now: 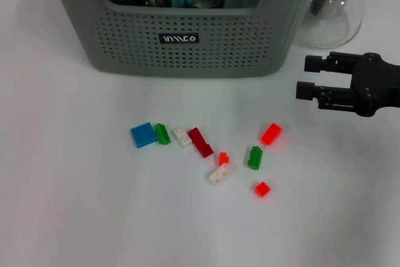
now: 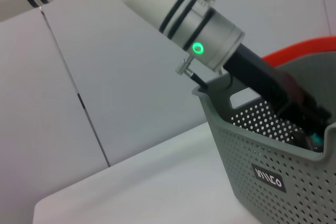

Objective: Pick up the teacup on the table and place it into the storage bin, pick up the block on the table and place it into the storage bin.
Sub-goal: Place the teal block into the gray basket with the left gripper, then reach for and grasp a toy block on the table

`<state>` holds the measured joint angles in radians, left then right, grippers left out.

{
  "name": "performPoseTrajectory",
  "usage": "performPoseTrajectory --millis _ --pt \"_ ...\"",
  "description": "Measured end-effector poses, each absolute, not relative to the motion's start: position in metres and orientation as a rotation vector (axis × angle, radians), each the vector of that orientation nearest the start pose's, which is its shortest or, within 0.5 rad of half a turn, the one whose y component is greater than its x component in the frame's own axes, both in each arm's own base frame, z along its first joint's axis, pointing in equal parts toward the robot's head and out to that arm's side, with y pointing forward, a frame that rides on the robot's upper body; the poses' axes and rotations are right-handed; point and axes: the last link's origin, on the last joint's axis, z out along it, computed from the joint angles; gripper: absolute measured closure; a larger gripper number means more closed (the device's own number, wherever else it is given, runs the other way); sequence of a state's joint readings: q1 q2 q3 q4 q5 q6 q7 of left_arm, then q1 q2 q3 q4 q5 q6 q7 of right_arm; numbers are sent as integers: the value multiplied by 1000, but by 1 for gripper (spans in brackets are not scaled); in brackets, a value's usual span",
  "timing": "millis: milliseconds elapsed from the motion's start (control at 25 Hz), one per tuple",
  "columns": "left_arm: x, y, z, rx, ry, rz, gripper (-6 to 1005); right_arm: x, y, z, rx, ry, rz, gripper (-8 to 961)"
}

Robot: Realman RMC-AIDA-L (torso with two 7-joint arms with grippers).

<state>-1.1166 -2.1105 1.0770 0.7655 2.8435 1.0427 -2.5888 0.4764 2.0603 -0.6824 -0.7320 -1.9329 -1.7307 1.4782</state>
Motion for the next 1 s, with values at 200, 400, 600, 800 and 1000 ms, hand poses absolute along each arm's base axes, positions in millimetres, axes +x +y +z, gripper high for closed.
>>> performPoseTrajectory --millis 200,400,600,800,1000 --pt "-96 464 15 -2337 -767 -17 453 259 311 26 -2757 679 857 225" --pt "-101 423 89 -2320 -738 -547 414 259 311 27 -2753 681 858 226" --pt "-156 348 141 -2355 -497 -1179 414 258 312 26 -2755 677 856 226" --pt "-209 299 146 -2272 -292 -1269 414 259 312 26 -2748 682 857 226" --pt "-264 279 90 -2431 -309 -908 415 259 312 26 -2747 682 858 226"
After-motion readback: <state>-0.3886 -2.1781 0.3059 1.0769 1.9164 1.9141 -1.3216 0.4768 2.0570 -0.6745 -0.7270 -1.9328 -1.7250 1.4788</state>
